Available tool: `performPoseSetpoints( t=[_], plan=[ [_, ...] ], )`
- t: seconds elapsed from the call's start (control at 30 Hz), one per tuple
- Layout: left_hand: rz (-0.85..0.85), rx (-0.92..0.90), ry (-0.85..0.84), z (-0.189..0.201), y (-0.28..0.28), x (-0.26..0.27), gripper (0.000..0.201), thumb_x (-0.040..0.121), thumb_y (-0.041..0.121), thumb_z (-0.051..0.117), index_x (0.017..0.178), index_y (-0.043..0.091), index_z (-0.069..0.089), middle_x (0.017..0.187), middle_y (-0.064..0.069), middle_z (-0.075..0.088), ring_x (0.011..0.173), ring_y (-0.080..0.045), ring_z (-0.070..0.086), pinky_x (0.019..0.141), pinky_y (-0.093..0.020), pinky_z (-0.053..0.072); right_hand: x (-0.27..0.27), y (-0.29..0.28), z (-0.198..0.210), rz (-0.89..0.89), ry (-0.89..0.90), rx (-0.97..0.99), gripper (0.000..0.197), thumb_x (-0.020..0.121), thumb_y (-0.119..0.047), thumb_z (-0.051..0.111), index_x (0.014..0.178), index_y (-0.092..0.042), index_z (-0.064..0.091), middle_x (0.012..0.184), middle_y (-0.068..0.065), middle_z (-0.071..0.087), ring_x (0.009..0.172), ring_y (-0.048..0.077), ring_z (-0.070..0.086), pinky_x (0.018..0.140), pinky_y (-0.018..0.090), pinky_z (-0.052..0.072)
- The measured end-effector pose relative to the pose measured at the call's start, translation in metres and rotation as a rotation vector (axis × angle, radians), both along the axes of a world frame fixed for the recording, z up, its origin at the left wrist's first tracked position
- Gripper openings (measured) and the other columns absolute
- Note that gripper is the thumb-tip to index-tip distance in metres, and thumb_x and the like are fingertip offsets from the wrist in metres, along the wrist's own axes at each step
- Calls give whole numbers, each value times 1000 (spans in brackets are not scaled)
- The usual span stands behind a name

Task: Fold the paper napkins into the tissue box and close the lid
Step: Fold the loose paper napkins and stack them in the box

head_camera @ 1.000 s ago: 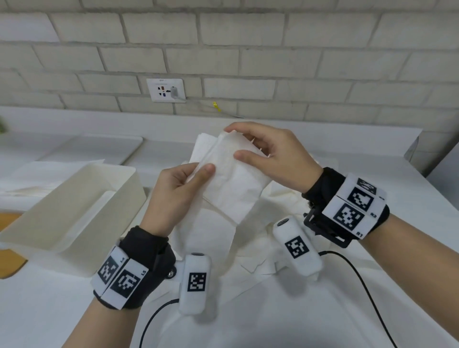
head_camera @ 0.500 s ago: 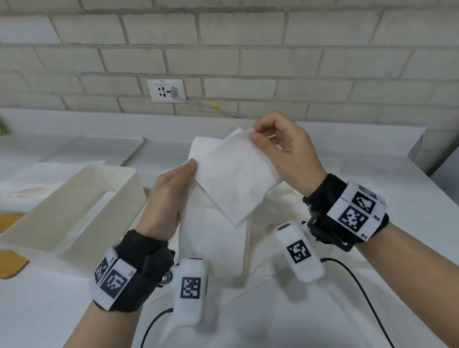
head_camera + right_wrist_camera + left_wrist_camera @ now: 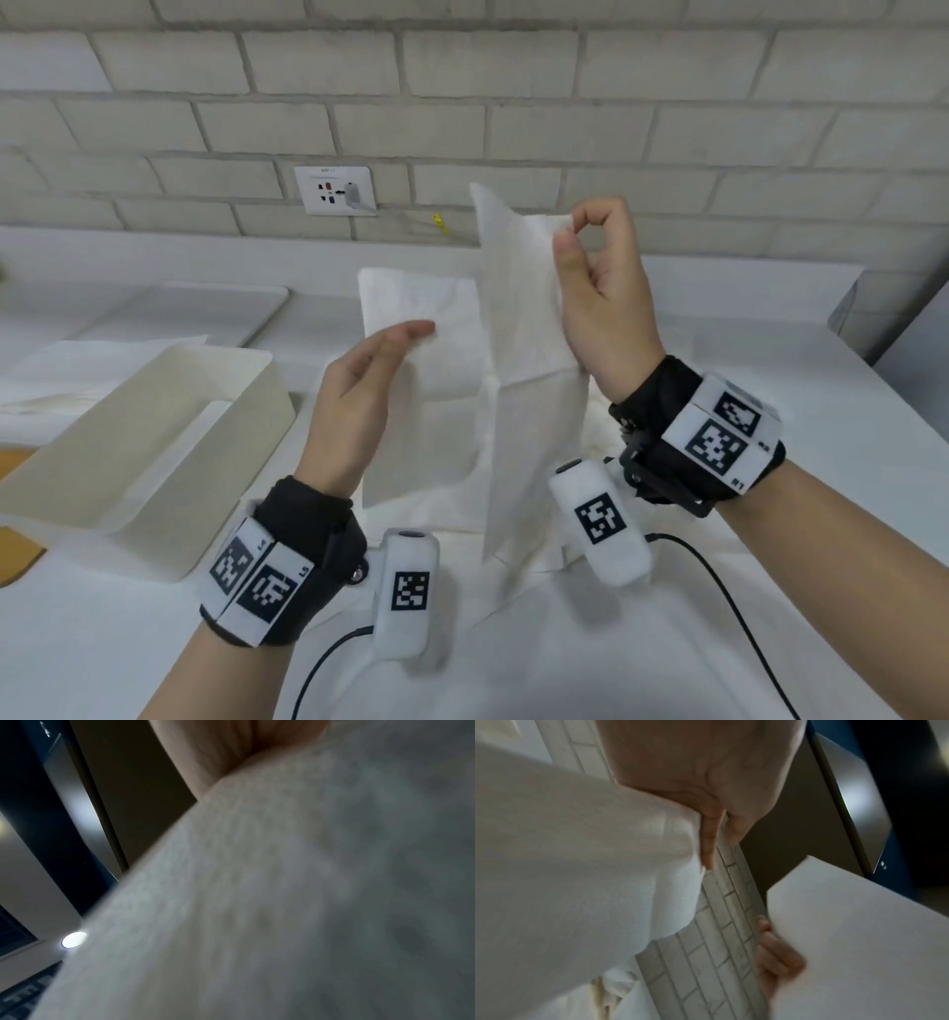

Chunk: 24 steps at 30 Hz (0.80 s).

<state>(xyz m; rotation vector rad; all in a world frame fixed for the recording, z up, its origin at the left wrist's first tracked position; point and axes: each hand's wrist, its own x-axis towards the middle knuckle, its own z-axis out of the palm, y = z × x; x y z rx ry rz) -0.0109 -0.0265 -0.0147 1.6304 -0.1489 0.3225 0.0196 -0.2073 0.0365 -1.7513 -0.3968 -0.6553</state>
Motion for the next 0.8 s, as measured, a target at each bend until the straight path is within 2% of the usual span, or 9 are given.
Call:
performPoseSetpoints(
  t=[0.07, 0.17, 0.3, 0.37, 0.47, 0.53, 0.67, 0.73, 0.8],
  plan=[
    [-43, -61, -66, 5, -5, -2, 34, 99, 35, 39, 105, 19, 69, 115, 6, 68, 118, -6, 56, 107, -28, 36, 3, 5, -6, -49, 12, -26, 20, 99, -16, 37, 83, -26, 34, 49, 1, 29, 42, 5, 25, 45, 20, 23],
    [-116, -132, -121, 9, -16, -6, 45, 91, 48, 45, 93, 7, 62, 102, 0, 61, 100, -10, 56, 92, -26, 40, 7, 16, -15, -101, 32, -86, 14, 99, -12, 36, 88, -20, 33, 50, -9, 25, 38, 5, 29, 44, 17, 23],
    [-29, -73, -141, 6, -25, -10, 38, 97, 33, 50, 63, 18, 57, 67, 15, 55, 67, -2, 50, 68, -17, 40, 6, 28, -20, -100, 51, -99, 8, 99, -13, 34, 92, -14, 31, 51, -7, 27, 40, 5, 33, 44, 17, 26],
    [39, -66, -141, 2, -23, -8, 44, 99, 30, 46, 62, 5, 49, 62, 9, 47, 62, -6, 43, 61, -20, 35, 6, 30, -21, -77, 47, -74, 10, 99, -13, 37, 91, -14, 30, 54, -8, 29, 43, 5, 33, 46, 16, 26],
    [81, -137, -121, -2, -17, -4, 49, 97, 34, 47, 78, -10, 54, 78, -6, 48, 74, -17, 44, 67, -31, 37, 3, 31, -27, -44, 47, -165, 13, 96, -23, 46, 90, -17, 35, 76, -13, 37, 69, 7, 42, 63, 19, 35],
    [96, -190, -111, -1, -13, -4, 40, 100, 28, 46, 86, -7, 59, 84, -9, 56, 78, -17, 53, 70, -31, 44, 1, 30, -31, 15, 102, -210, 15, 95, -23, 50, 88, -22, 36, 89, -14, 35, 89, 17, 44, 78, 20, 37],
    [74, -197, -96, 2, -12, -4, 31, 100, 24, 43, 79, 10, 60, 75, 9, 67, 74, -6, 62, 68, -21, 51, -6, 30, -31, 283, 305, -134, 14, 97, -19, 44, 102, -18, 31, 99, -11, 43, 89, 3, 49, 77, 12, 41],
    [49, -164, -101, 0, -11, 0, 25, 101, 27, 43, 95, 13, 62, 91, 9, 71, 87, -7, 66, 77, -25, 53, -8, 32, -30, 364, 308, -114, 28, 96, -10, 45, 110, -17, 22, 109, -11, 43, 95, -1, 50, 83, 11, 42],
    [22, -152, -124, -2, -8, 2, 28, 95, 28, 45, 121, 18, 50, 118, -2, 64, 108, -16, 63, 92, -36, 52, -9, 35, -31, 392, 274, -103, 43, 93, 0, 46, 115, -21, 15, 124, 2, 43, 107, 8, 50, 92, 18, 43]
  ],
)
